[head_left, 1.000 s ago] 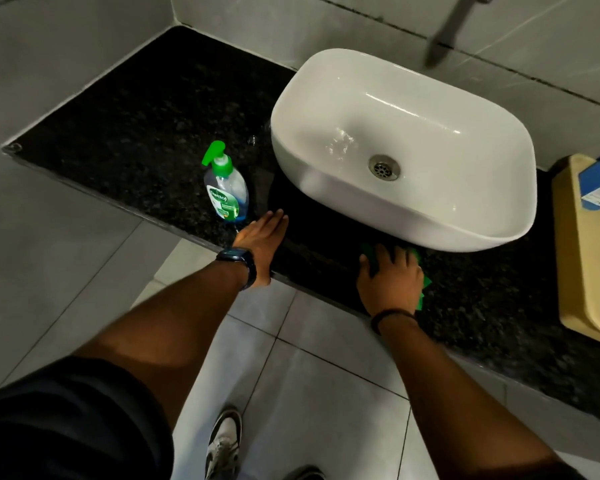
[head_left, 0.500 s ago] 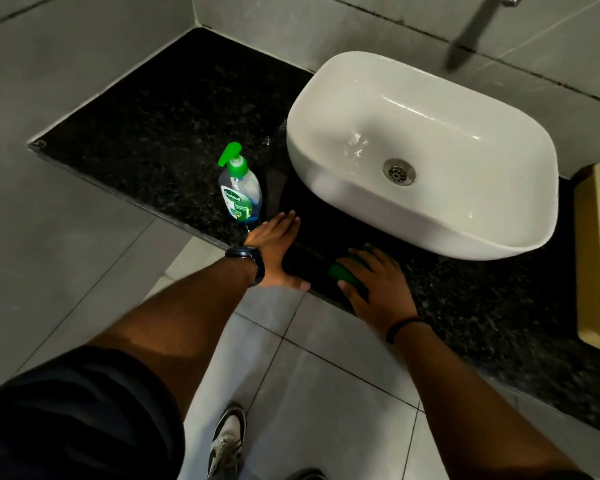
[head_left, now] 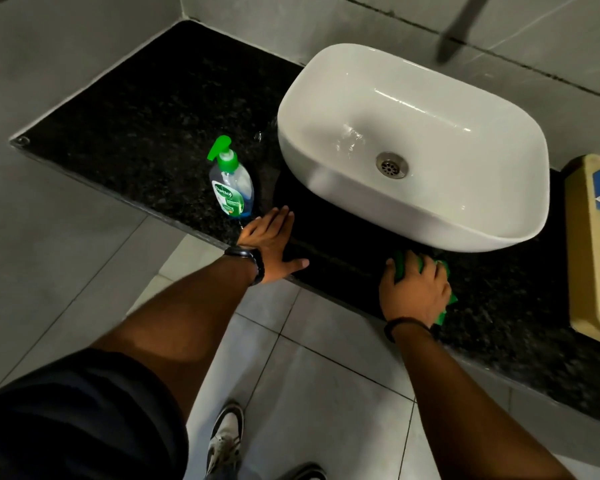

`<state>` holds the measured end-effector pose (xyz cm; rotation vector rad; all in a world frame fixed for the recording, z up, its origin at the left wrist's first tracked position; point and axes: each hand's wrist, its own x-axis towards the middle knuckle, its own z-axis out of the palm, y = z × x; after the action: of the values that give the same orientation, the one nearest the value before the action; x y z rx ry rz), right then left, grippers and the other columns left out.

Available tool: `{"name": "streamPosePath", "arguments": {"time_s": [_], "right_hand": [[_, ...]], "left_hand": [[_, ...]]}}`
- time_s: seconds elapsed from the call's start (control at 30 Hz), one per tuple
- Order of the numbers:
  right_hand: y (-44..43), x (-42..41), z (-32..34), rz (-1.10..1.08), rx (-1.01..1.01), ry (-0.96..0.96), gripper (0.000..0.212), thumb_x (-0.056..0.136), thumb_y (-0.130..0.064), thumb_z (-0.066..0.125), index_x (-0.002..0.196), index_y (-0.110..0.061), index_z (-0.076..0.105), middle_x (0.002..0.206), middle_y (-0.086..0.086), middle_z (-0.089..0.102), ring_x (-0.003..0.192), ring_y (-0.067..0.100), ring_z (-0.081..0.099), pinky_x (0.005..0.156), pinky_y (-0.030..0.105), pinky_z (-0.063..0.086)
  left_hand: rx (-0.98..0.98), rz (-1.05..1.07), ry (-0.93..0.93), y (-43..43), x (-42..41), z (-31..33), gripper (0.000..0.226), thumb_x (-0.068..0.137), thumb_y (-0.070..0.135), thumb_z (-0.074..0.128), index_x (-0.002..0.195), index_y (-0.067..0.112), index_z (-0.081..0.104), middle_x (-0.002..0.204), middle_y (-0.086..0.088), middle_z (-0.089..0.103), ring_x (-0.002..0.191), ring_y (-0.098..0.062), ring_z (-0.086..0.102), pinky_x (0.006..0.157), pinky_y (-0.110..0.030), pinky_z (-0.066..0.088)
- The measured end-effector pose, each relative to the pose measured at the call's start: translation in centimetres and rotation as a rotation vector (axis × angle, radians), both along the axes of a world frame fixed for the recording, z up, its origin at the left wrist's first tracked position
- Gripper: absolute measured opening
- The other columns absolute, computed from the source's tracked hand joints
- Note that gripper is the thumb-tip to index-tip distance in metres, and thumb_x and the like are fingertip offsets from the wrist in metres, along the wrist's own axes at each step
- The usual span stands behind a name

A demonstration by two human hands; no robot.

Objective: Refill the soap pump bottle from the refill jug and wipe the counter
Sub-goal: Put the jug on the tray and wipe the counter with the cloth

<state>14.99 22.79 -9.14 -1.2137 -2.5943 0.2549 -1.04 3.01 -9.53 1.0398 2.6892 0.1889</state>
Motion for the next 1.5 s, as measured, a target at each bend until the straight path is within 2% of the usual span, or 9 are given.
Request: {"name": "streamPosePath", "arguments": {"time_s": [0.1,0.23,0.43,0.63,0.73,1.13,1.3,1.4,1.5], "right_hand": [[-2.0,-2.3,0.0,0.064,-0.019,-0.016,0.043,0.084,-0.039,0.052,0.120,-0.016,0.058,0.127,0.018,0.054,0.123,0.037,0.040,0.100,0.050,0.032],[-4.1,-3.2,0.0,0.394,-0.029,-0.024,0.047,0.081,-0.044,0.047,0.121,-0.023,0.057,0.126,0.013,0.056,0.124,0.037,0.042,0.100,0.051,0.035],[0.6,0.4,0.1,0.699,0.044,-0.058,0.043,0.084,-0.048,0.049,0.120,-0.026,0.057,0.125,0.005,0.058,0.122,0.031,0.046,0.095,0.044,0.041],[1.7,0.8,-0.4,0.059,0.024,-0.035,0.042,0.084,-0.044,0.051,0.121,-0.023,0.055,0.133,0.010,0.051,0.131,0.032,0.034,0.103,0.057,0.026],[-0.3,-1.4,-0.3,-0.123,-0.040,-0.003,0.047,0.082,-0.042,0.054,0.123,-0.020,0.055,0.135,0.013,0.049,0.132,0.034,0.032,0.104,0.057,0.023],[-3.4,-2.0,0.6,0.566,-0.010,0.020,0.049,0.058,-0.037,0.073,0.105,-0.026,0.066,0.102,0.004,0.066,0.101,0.034,0.057,0.075,0.041,0.044],[-0.8,1.7,2.5,0.417,-0.061,-0.044,0.047,0.061,-0.028,0.073,0.107,-0.023,0.067,0.099,0.007,0.066,0.095,0.036,0.057,0.072,0.040,0.047],[2.2,4.1,4.4,0.251,-0.083,0.079,0.044,0.064,-0.019,0.074,0.107,-0.017,0.068,0.097,0.013,0.066,0.090,0.038,0.057,0.077,0.041,0.049],[6.9,5.8,7.2,0.041,-0.037,0.246,0.043,0.064,-0.014,0.076,0.106,-0.013,0.069,0.097,0.017,0.066,0.089,0.039,0.058,0.081,0.039,0.043]], "left_hand": [[-0.004,0.000,0.011,0.0,0.0,-0.2,0.095,0.079,0.071,0.037,0.148,0.020,-0.002,0.159,0.002,-0.001,0.146,-0.016,-0.003,0.116,-0.038,0.003],[-0.011,0.011,0.021,0.1,0.0,-0.5,0.095,0.077,0.072,0.037,0.148,0.022,-0.002,0.159,0.003,-0.001,0.146,-0.016,-0.003,0.117,-0.039,0.002],[-0.008,0.015,0.032,0.1,-0.1,-0.6,0.094,0.077,0.073,0.036,0.148,0.023,-0.001,0.159,0.004,0.001,0.146,-0.015,-0.002,0.117,-0.040,0.003],[-0.009,0.024,0.048,0.2,0.0,-0.9,0.094,0.076,0.074,0.035,0.148,0.024,-0.001,0.159,0.005,0.000,0.146,-0.014,-0.002,0.117,-0.039,0.003],[-0.005,0.023,0.050,0.1,-0.1,-1.0,0.094,0.076,0.074,0.034,0.148,0.024,-0.001,0.159,0.005,0.000,0.146,-0.014,-0.002,0.117,-0.039,0.003],[-0.029,0.000,-0.030,0.0,-0.4,-1.1,0.096,0.077,0.075,0.033,0.147,0.024,-0.008,0.159,0.005,-0.007,0.145,-0.015,-0.008,0.116,-0.040,-0.001],[-0.042,0.007,-0.073,0.1,-0.4,-0.6,0.095,0.079,0.072,0.036,0.148,0.021,-0.006,0.159,0.000,-0.008,0.146,-0.018,-0.008,0.117,-0.042,0.001],[0.004,-0.014,-0.042,1.9,0.6,0.6,0.087,0.081,0.062,0.048,0.148,0.022,0.009,0.158,-0.008,0.004,0.144,-0.032,0.004,0.115,-0.046,0.012],[0.125,-0.226,-0.027,6.8,3.7,3.0,0.072,0.081,0.048,0.057,0.143,0.026,0.028,0.151,-0.010,0.024,0.135,-0.034,0.026,0.110,-0.043,0.027]]}}
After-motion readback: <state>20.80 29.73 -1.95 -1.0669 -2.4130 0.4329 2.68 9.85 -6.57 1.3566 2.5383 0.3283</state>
